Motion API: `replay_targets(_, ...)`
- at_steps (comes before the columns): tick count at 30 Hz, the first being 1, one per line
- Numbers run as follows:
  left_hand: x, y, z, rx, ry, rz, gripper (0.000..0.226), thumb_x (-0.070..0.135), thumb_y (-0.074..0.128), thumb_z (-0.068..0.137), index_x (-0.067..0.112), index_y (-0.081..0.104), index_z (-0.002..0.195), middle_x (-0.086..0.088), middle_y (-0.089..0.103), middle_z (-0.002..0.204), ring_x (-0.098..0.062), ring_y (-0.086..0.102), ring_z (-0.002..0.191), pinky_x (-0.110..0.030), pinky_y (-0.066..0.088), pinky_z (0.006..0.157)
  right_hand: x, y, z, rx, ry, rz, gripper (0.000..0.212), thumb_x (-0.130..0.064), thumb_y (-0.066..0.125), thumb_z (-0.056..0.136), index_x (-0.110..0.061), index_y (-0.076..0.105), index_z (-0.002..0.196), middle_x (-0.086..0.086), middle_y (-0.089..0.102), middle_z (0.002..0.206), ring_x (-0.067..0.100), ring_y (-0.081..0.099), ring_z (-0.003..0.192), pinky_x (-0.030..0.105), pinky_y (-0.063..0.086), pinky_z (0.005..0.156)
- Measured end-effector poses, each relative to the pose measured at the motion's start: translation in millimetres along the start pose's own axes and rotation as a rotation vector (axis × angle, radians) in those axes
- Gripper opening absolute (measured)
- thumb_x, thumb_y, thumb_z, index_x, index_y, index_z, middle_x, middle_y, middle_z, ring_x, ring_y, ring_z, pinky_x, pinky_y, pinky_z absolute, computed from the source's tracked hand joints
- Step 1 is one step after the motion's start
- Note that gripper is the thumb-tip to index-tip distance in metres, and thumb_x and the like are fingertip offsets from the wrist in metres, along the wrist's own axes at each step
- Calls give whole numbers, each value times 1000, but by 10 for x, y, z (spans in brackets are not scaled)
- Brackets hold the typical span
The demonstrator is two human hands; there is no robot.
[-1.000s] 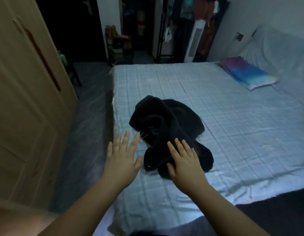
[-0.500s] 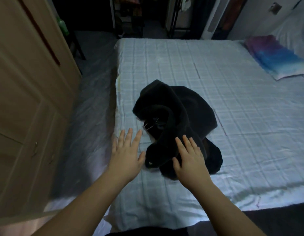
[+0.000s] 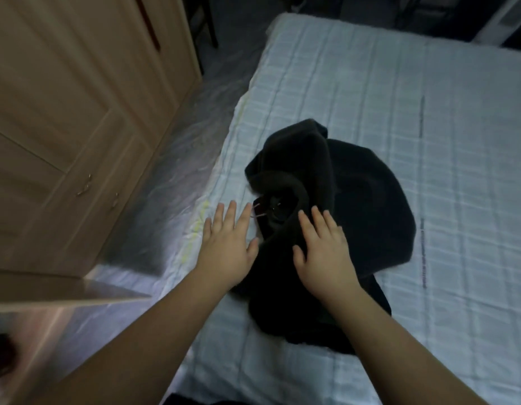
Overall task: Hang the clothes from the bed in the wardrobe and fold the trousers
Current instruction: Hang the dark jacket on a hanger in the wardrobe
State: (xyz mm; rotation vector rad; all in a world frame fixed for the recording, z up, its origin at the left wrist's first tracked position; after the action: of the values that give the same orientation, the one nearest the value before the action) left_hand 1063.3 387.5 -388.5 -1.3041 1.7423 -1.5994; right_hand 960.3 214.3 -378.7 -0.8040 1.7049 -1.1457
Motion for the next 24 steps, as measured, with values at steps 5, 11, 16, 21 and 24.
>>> replay_targets(5, 97, 231, 338, 33, -55, -73, 72, 44, 44, 100, 22, 11, 160, -10, 9, 168, -31, 0, 154, -50, 9, 124, 92, 132, 506, 1, -50, 5, 70, -34, 51, 97, -21, 22, 159, 7, 18, 167, 26, 8, 155, 48, 12, 125)
replay_targets(11, 38, 857, 668, -20, -98, -185, 73, 44, 44, 99, 18, 13, 160, -11, 17, 166, -32, 8, 153, -49, 16, 123, 240, 606, 783, -83, -36, -90, 67, -39, 46, 98, -24, 23, 159, 5, 18, 167, 24, 8, 155, 51, 6, 125)
replay_targets(16, 11, 1455, 1019, -236, -275, -561, 82, 59, 37, 86, 18, 25, 156, -10, 46, 150, -30, 47, 134, -48, 42, 109, 567, 952, 757, -148, 64, -112, 64, -42, 38, 100, -29, 16, 160, 0, 7, 169, 22, 11, 154, 50, 6, 124)
replay_targets(21, 92, 1679, 1268, -392, -507, -981, 46, 42, 60, 95, 14, 57, 131, -6, 68, 117, -25, 65, 107, -41, 52, 97, 667, 1093, 740, -160, 87, -61, 70, -35, 51, 97, -29, 19, 159, 0, 7, 168, 17, 29, 148, 48, 14, 124)
replay_targets(24, 146, 1783, 1311, -372, -539, -1093, 35, 31, 69, 91, 14, 61, 121, -7, 70, 111, -22, 67, 98, -39, 56, 88, 677, 1086, 780, -143, 159, 33, 66, -29, 59, 93, -29, 30, 152, -6, 12, 166, 13, 29, 147, 46, 14, 125)
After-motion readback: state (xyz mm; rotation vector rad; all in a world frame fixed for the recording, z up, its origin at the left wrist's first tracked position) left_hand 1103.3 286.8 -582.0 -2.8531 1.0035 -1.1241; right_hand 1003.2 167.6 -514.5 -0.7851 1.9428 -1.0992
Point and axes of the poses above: each hand's wrist, its own z-axis towards the middle knuckle, its own y-axis out of the palm, x = y × z, the point moved 1 cm from there along z, towards the middle knuckle
